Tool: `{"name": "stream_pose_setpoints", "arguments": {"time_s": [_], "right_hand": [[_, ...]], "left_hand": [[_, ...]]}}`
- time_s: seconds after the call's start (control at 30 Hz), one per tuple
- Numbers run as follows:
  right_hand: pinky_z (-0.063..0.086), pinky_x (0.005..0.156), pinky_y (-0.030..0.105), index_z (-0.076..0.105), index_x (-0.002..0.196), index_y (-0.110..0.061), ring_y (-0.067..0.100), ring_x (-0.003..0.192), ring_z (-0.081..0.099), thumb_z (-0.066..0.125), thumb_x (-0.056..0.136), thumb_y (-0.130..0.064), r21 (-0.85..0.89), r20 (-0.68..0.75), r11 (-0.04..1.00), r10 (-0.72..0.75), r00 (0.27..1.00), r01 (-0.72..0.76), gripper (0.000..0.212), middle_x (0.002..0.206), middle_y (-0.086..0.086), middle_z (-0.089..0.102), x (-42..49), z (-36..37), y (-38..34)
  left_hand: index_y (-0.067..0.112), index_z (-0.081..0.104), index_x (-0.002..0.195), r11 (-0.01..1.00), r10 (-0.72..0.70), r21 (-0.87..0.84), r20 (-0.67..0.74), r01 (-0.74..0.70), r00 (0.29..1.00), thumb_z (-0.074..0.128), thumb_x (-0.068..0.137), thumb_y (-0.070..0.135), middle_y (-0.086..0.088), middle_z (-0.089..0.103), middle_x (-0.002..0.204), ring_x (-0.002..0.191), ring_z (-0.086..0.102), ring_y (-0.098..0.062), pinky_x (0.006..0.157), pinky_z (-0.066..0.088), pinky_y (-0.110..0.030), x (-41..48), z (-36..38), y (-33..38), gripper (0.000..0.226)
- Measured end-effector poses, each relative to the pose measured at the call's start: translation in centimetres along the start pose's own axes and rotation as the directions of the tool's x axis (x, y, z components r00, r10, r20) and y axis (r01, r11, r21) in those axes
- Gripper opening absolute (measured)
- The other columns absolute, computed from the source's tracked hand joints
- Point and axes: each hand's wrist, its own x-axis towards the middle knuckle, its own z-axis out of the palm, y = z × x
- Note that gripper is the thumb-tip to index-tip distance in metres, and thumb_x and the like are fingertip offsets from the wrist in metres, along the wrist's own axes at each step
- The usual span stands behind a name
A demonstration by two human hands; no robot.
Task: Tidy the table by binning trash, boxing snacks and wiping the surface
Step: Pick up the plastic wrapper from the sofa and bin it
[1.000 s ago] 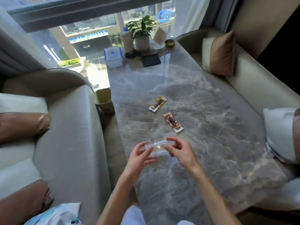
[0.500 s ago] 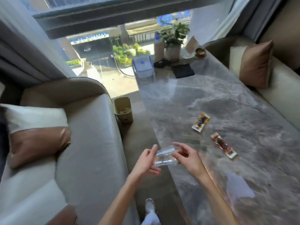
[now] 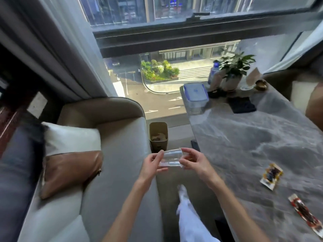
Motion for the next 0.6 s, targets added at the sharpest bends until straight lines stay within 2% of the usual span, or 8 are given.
{"name": "stream_pose_setpoints", "arguments": {"time_s": [0.13,0.2,0.3,0.37,0.4,0.47,0.53,0.6], "right_hand": [[0.061,0.078,0.032,0.061,0.123,-0.011,0.024,0.091,0.071,0.072,0.083,-0.014,-0.022,-0.037,0.997,0.067,0.997,-0.068,0.041,0.097,0.012,0.072,9.9,1.6,-0.5],[0.060,0.071,0.027,0.060,0.121,-0.006,0.028,0.087,0.070,0.070,0.083,-0.009,0.001,-0.056,0.994,0.110,0.992,-0.110,0.039,0.095,0.014,0.071,16.0,2.1,-1.0],[0.058,0.062,0.019,0.055,0.124,-0.005,0.019,0.080,0.067,0.069,0.083,-0.006,0.025,-0.081,0.983,0.184,0.980,-0.182,0.043,0.089,0.008,0.068,26.4,2.6,-1.3],[0.057,0.060,0.017,0.053,0.127,-0.004,0.015,0.081,0.067,0.069,0.083,-0.006,0.062,-0.103,0.965,0.261,0.960,-0.255,0.047,0.095,0.010,0.068,33.0,2.7,-0.9],[0.056,0.059,0.015,0.052,0.128,-0.003,0.014,0.081,0.066,0.068,0.084,-0.004,0.095,-0.124,0.947,0.316,0.940,-0.306,0.047,0.100,0.014,0.068,37.2,2.7,0.2],[0.055,0.056,0.012,0.052,0.127,0.001,0.014,0.077,0.064,0.065,0.085,-0.002,0.150,-0.166,0.903,0.424,0.890,-0.402,0.043,0.108,0.021,0.066,44.8,2.7,3.3],[0.054,0.054,0.012,0.054,0.122,0.005,0.016,0.073,0.063,0.064,0.085,0.001,0.176,-0.183,0.847,0.528,0.829,-0.501,0.038,0.104,0.022,0.065,51.9,3.0,8.3],[0.053,0.052,0.014,0.054,0.118,0.010,0.019,0.071,0.062,0.063,0.084,0.005,0.192,-0.228,0.804,0.595,0.771,-0.563,0.035,0.096,0.021,0.065,58.4,3.6,15.0]], "left_hand": [[0.017,0.056,0.103,0.990,-0.137,0.015,-0.009,0.137,0.991,0.050,0.093,0.050,-0.011,0.067,0.100,0.091,0.069,-0.026,0.083,0.059,-0.040,8.2,-2.4,2.0,0.035],[0.015,0.054,0.112,0.988,-0.155,0.017,-0.007,0.155,0.988,0.051,0.092,0.049,-0.010,0.066,0.107,0.095,0.069,-0.025,0.083,0.059,-0.039,13.5,-3.6,3.3,0.040],[0.012,0.055,0.119,0.987,-0.163,0.002,-0.026,0.163,0.986,0.054,0.093,0.043,-0.010,0.066,0.114,0.098,0.069,-0.025,0.083,0.059,-0.036,23.0,-5.0,5.8,0.040],[0.017,0.057,0.111,0.983,-0.181,-0.014,-0.029,0.181,0.983,0.054,0.095,0.036,-0.009,0.066,0.112,0.094,0.068,-0.024,0.086,0.057,-0.038,29.5,-5.5,7.1,0.026],[0.021,0.056,0.108,0.979,-0.203,-0.007,-0.041,0.202,0.978,0.055,0.094,0.034,-0.009,0.065,0.112,0.095,0.067,-0.024,0.088,0.056,-0.038,33.8,-5.7,7.5,0.019],[0.023,0.054,0.110,0.968,-0.249,0.009,-0.065,0.250,0.966,0.058,0.093,0.033,-0.009,0.064,0.114,0.100,0.066,-0.025,0.087,0.057,-0.036,42.6,-6.2,6.3,0.021],[0.022,0.054,0.116,0.957,-0.280,0.057,-0.082,0.285,0.956,0.061,0.091,0.034,-0.010,0.064,0.115,0.104,0.065,-0.025,0.085,0.057,-0.034,51.8,-6.9,2.5,0.029],[0.027,0.058,0.111,0.951,-0.285,0.108,-0.064,0.291,0.956,0.063,0.083,0.043,-0.011,0.065,0.118,0.106,0.065,-0.026,0.090,0.056,-0.044,61.3,-7.5,-3.3,0.032]]}}
